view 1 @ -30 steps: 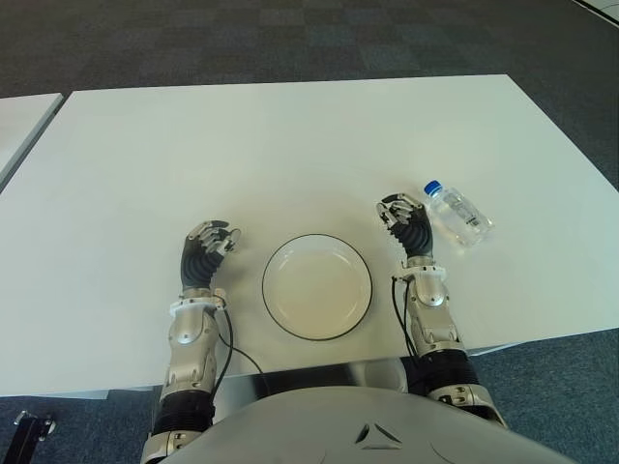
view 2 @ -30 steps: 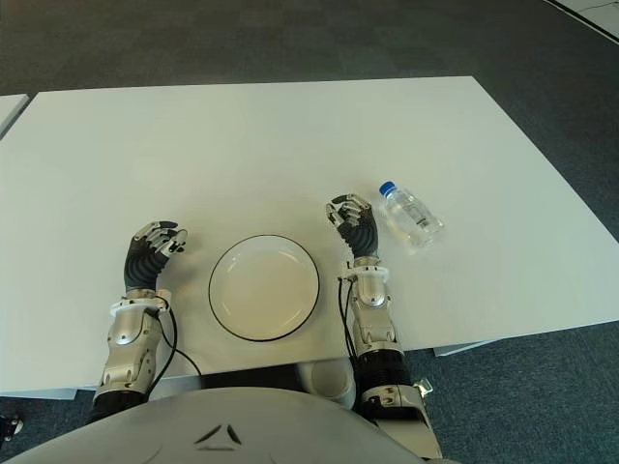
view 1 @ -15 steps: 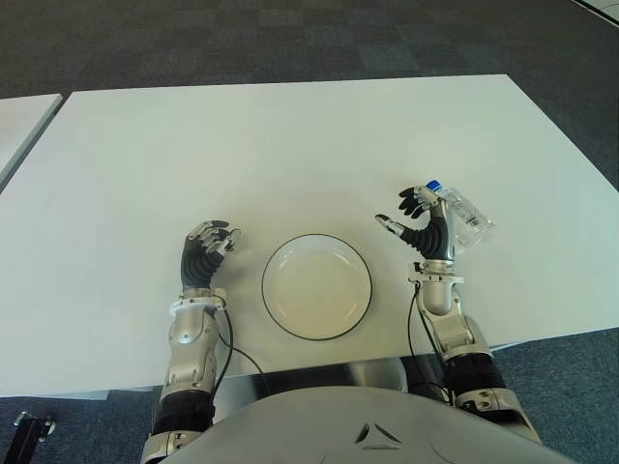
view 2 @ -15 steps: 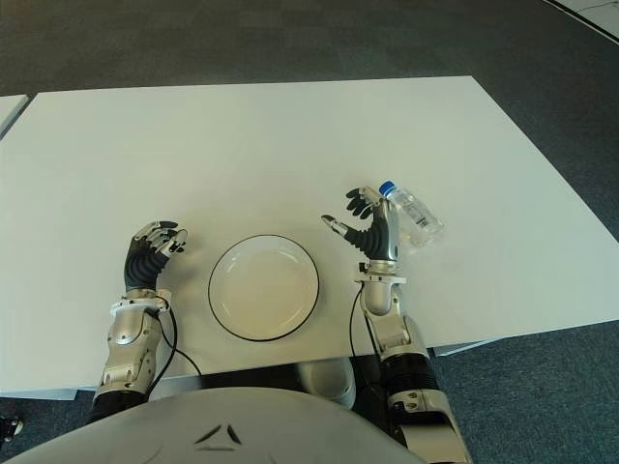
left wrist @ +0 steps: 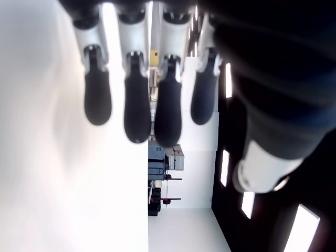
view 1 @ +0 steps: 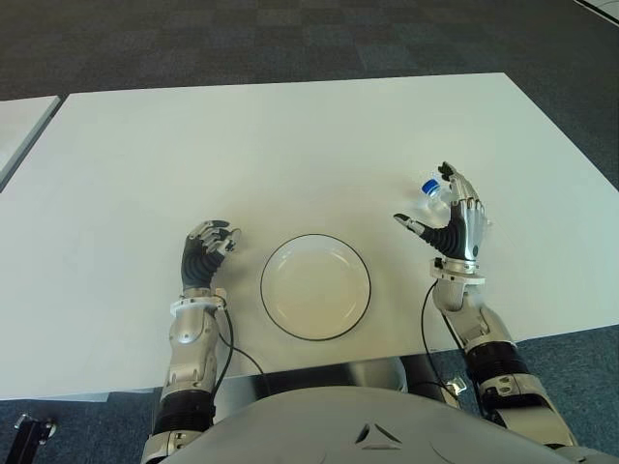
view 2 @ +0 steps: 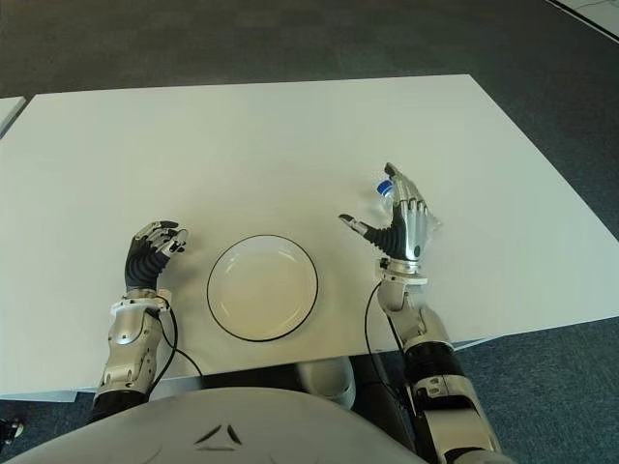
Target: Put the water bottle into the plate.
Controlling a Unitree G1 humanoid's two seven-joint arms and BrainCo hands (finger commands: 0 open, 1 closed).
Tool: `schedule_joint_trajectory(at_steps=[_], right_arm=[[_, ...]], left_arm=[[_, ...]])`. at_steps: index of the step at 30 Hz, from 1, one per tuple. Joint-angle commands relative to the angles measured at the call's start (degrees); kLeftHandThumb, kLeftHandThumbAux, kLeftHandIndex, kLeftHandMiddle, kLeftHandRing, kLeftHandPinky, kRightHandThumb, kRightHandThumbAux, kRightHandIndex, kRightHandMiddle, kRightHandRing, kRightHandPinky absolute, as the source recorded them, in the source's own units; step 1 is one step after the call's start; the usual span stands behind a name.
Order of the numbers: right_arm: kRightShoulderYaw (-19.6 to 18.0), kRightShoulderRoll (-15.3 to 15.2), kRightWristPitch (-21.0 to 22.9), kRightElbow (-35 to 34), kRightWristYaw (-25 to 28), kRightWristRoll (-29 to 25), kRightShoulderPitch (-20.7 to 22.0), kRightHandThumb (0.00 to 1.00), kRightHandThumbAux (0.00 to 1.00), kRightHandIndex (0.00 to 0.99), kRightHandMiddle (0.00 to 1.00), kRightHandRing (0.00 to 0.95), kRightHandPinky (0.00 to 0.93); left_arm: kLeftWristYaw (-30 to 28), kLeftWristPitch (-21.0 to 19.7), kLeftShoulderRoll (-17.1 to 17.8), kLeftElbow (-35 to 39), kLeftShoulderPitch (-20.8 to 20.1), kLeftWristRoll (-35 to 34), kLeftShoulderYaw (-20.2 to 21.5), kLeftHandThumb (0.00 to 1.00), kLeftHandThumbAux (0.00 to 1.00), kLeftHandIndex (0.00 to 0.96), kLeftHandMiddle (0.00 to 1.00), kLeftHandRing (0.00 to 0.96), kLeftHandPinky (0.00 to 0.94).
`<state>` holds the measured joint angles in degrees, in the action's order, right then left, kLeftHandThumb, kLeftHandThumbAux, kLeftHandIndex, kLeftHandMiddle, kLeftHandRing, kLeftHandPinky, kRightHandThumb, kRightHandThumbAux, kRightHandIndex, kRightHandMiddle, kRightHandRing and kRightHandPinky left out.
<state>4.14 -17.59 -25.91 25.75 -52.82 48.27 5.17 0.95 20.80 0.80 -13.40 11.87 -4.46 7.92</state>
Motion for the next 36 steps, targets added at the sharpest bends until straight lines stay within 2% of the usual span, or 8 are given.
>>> schedule_joint_trajectory(at_steps=[1, 4, 8, 13, 18, 25, 36], right_arm=[[1.37, 0.57, 5.73, 4.17, -4.06, 1.81, 2.81, 0.467, 0.335, 0.002, 0.001, 0.001, 0.001], [2.05, 0.54, 8.28, 7.79, -5.94, 1.78, 5.67, 0.487, 0.3, 0.0, 0.0, 0.0, 0.0], [1.63, 1.2, 15.62, 10.88, -4.26, 0.38, 12.26, 0.524, 0.249, 0.0, 0.0, 0.0, 0.0], [1.85, 1.57, 20.21, 10.55, -3.11, -1.22, 13.09, 0.568, 0.202, 0.0, 0.0, 0.0, 0.0], [2.09, 1.42, 21.79, 11.06, -1.82, -3.03, 13.99, 0.593, 0.181, 0.0, 0.0, 0.0, 0.0], [2.15, 0.88, 24.43, 13.2, 2.58, -5.68, 16.56, 0.608, 0.172, 0.0, 0.0, 0.0, 0.0], [3.06, 0.81, 29.43, 17.72, 7.27, -7.92, 20.03, 0.589, 0.18, 0.0, 0.0, 0.0, 0.0]], left_arm=[[-0.02, -1.01, -0.28, 0.26, -0.29, -0.01, -0.12, 0.709, 0.708, 0.435, 0.581, 0.557, 0.538], [-0.16, -1.0, -0.32, 0.22, -0.34, -0.17, -0.14, 0.709, 0.708, 0.435, 0.579, 0.555, 0.541], [0.0, -0.87, -0.4, 0.2, -0.35, 0.04, -0.19, 0.708, 0.708, 0.435, 0.579, 0.556, 0.542], [0.03, -0.57, -0.45, 0.45, -0.02, 0.34, -0.33, 0.708, 0.708, 0.435, 0.58, 0.557, 0.544], [0.09, -0.36, -0.47, 0.74, 0.37, 0.68, -0.44, 0.709, 0.708, 0.435, 0.584, 0.56, 0.55], [0.43, -0.6, -0.45, 1.04, 0.63, 1.18, -0.32, 0.71, 0.708, 0.436, 0.59, 0.568, 0.558], [0.85, -1.13, -0.6, 1.8, 1.0, 1.7, -0.15, 0.71, 0.709, 0.436, 0.595, 0.572, 0.559]])
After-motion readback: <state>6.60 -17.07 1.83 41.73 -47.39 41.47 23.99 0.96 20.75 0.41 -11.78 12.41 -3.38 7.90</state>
